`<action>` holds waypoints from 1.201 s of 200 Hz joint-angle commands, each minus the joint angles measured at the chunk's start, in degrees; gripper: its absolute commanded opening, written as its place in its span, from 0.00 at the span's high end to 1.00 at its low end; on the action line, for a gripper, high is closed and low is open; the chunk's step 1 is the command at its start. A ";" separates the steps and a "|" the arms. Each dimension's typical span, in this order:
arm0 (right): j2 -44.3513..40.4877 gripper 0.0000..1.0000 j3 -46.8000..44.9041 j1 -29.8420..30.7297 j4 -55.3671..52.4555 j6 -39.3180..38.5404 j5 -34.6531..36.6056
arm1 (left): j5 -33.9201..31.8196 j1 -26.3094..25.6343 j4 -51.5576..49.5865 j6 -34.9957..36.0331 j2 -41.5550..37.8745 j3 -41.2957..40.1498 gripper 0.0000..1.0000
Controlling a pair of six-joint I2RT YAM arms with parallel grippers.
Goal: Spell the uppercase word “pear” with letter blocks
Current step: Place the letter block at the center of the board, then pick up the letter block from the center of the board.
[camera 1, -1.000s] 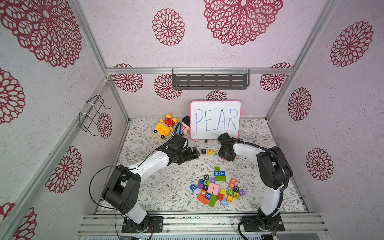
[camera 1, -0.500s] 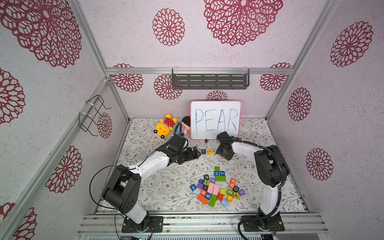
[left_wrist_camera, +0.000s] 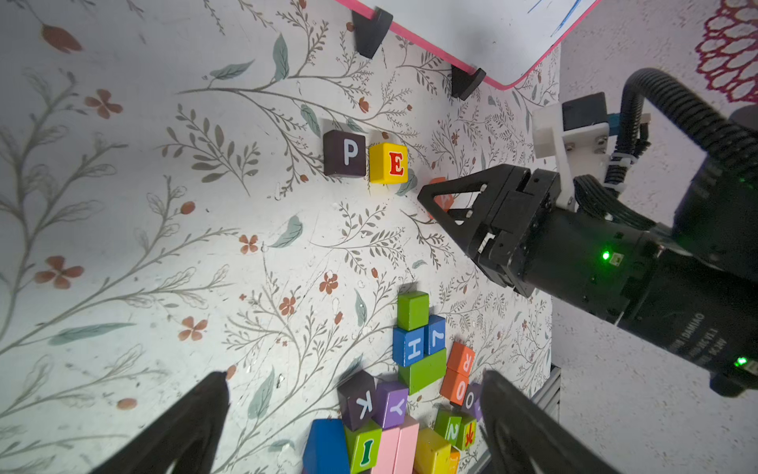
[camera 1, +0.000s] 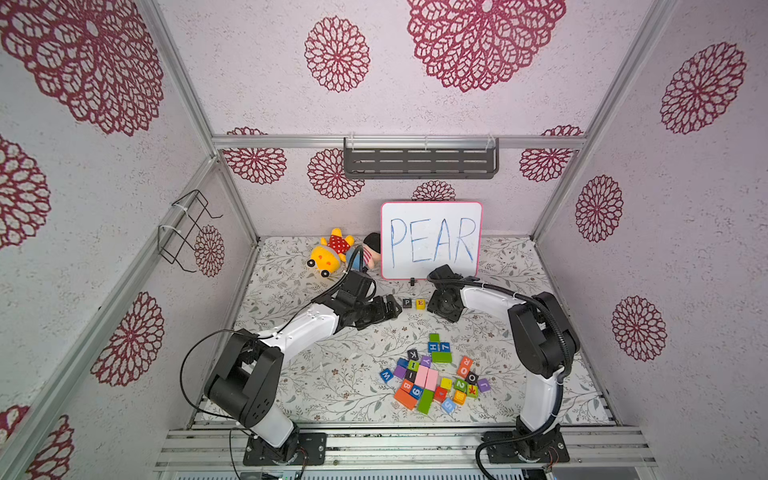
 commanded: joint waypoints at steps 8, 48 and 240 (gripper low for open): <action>-3.85 0.46 5.86 -0.02 -11.40 -18.90 0.10 | 2.57 0.00 2.06 0.29 0.59 -0.23 0.02; -1.49 0.29 7.72 -1.47 -13.64 -32.85 4.65 | 3.97 0.00 2.73 0.73 0.65 -0.91 0.02; 6.35 0.71 11.97 -4.07 -10.35 -30.42 -1.81 | 3.45 0.23 2.87 0.38 -0.91 -2.51 0.02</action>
